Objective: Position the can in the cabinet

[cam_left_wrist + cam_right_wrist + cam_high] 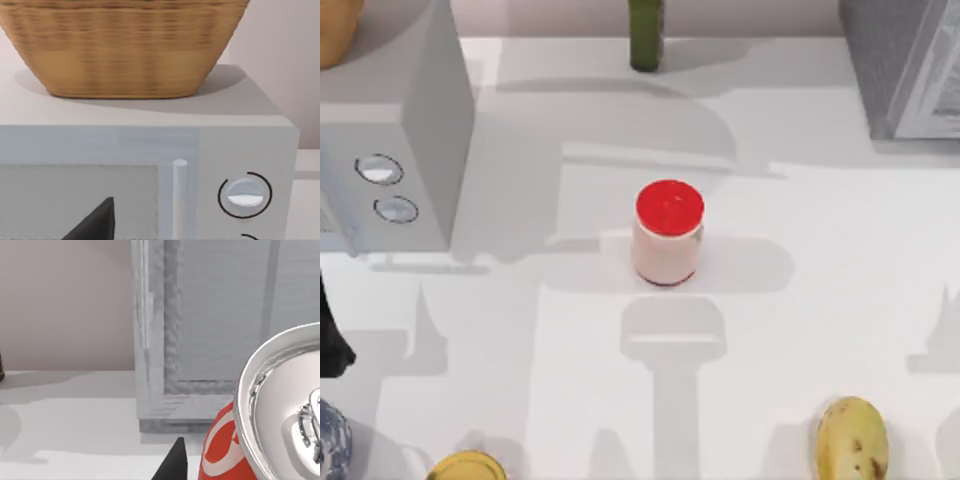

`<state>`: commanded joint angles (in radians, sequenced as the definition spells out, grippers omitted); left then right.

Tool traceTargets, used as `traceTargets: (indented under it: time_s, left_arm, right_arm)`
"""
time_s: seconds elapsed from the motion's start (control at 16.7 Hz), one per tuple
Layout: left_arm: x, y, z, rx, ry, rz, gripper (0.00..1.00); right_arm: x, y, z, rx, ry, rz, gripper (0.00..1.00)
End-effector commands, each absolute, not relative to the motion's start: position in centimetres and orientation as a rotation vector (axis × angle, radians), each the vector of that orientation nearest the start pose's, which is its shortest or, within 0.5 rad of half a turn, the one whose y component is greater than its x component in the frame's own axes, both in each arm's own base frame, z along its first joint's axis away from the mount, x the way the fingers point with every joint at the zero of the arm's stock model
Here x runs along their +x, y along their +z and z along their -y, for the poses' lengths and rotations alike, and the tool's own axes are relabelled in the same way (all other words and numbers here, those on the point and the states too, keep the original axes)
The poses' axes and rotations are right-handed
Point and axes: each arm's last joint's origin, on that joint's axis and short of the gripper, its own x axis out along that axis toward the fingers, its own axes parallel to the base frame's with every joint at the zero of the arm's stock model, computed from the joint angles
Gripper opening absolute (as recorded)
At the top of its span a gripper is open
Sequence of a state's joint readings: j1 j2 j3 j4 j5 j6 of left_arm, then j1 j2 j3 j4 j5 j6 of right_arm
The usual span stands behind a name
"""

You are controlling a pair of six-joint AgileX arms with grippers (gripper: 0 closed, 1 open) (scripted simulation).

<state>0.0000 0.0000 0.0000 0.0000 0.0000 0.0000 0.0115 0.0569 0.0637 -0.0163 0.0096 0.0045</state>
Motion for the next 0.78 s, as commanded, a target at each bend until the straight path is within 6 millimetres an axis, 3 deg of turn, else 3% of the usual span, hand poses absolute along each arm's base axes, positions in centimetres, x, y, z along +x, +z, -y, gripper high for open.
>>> traceTargets:
  time_s: [0.18, 0.42, 0.54, 0.78]
  left_arm:
    - [10.6, 16.0, 0.1, 0.0, 0.0, 0.0, 1.0]
    - [10.6, 16.0, 0.1, 0.0, 0.0, 0.0, 1.0]
    - [10.6, 16.0, 0.1, 0.0, 0.0, 0.0, 1.0]
    - [10.6, 16.0, 0.1, 0.0, 0.0, 0.0, 1.0]
  right_arm:
    - [10.8, 21.4, -0.1, 0.003, 0.001, -0.029, 0.0]
    - [12.2, 30.0, -0.6, 0.0, -0.003, -0.018, 0.0]
    - [13.4, 34.6, -0.9, -0.001, -0.004, -0.007, 0.0]
    - [17.4, 41.4, -1.9, -0.009, -0.004, -0.032, 0.0]
